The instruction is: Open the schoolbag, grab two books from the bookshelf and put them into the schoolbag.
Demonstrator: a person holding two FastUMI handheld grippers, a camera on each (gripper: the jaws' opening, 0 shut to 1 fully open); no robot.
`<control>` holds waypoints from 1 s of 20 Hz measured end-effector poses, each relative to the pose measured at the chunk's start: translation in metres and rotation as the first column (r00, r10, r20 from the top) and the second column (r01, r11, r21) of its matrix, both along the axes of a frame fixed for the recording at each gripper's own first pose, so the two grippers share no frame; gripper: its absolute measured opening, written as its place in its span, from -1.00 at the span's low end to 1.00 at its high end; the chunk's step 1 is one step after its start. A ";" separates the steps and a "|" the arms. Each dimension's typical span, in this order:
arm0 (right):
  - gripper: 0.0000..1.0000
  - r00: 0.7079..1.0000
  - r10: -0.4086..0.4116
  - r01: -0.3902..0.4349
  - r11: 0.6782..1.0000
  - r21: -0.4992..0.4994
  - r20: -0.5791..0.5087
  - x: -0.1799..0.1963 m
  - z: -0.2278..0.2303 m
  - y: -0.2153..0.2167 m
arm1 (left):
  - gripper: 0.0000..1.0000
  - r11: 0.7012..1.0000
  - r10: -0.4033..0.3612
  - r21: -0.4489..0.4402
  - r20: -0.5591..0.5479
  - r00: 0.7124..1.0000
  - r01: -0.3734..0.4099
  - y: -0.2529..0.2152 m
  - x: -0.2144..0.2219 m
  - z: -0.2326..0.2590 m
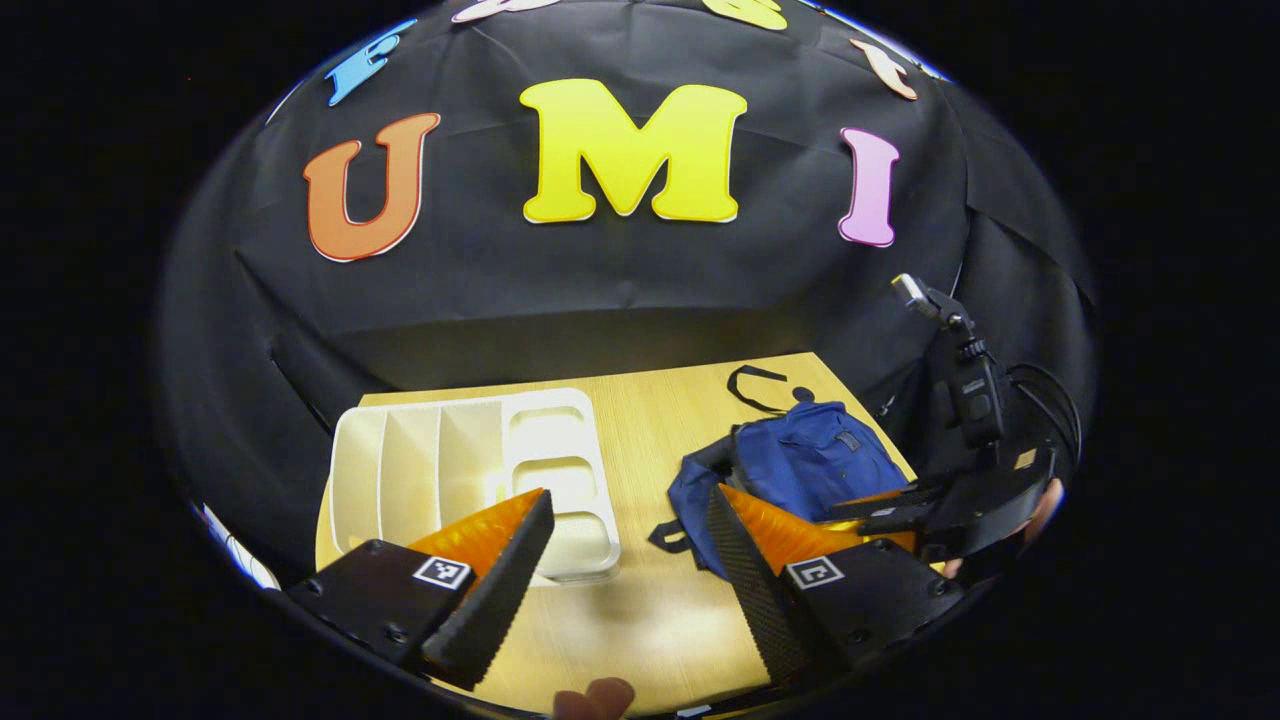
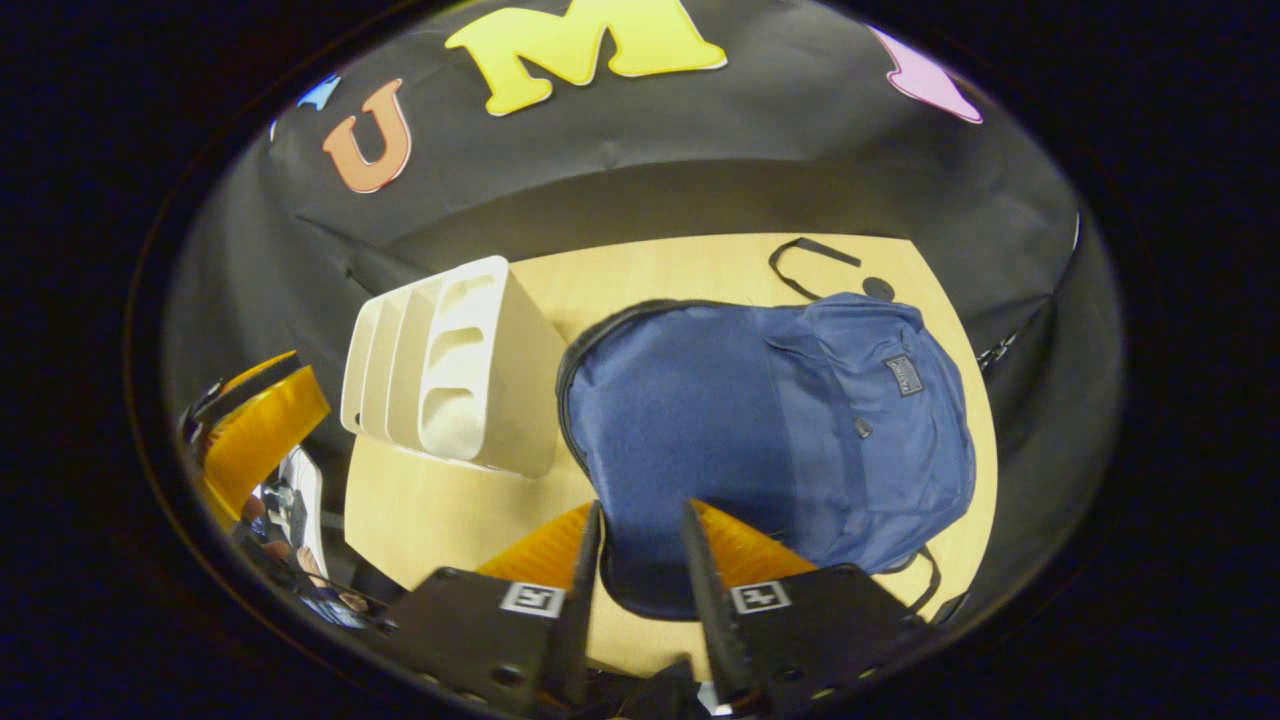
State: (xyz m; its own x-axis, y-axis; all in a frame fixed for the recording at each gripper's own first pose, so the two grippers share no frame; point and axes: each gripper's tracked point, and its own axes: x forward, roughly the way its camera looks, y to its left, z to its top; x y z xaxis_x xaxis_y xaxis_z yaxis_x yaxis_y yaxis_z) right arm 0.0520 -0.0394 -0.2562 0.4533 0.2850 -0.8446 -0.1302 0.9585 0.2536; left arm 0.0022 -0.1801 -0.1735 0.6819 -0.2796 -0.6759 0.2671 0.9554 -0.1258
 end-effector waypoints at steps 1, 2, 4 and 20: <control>0.27 1.000 -0.002 0.002 1.000 0.001 0.028 0.000 0.007 0.004 | 0.96 1.000 -0.004 -0.004 -0.003 1.000 0.004 0.005 -0.006 0.005; 0.53 0.998 -0.008 0.008 1.000 0.009 0.063 0.001 0.013 0.008 | 0.96 1.000 0.004 -0.011 0.018 1.000 -0.004 0.011 -0.008 0.013; 0.92 0.988 -0.037 0.035 0.999 0.018 0.149 0.004 0.036 0.015 | 0.96 1.000 0.030 0.005 0.123 0.992 -0.030 0.029 -0.004 0.038; 0.93 0.361 -0.136 0.192 0.979 0.069 0.923 -0.050 0.313 0.069 | 0.95 0.982 0.190 -0.111 0.635 0.749 -0.155 0.134 -0.039 0.198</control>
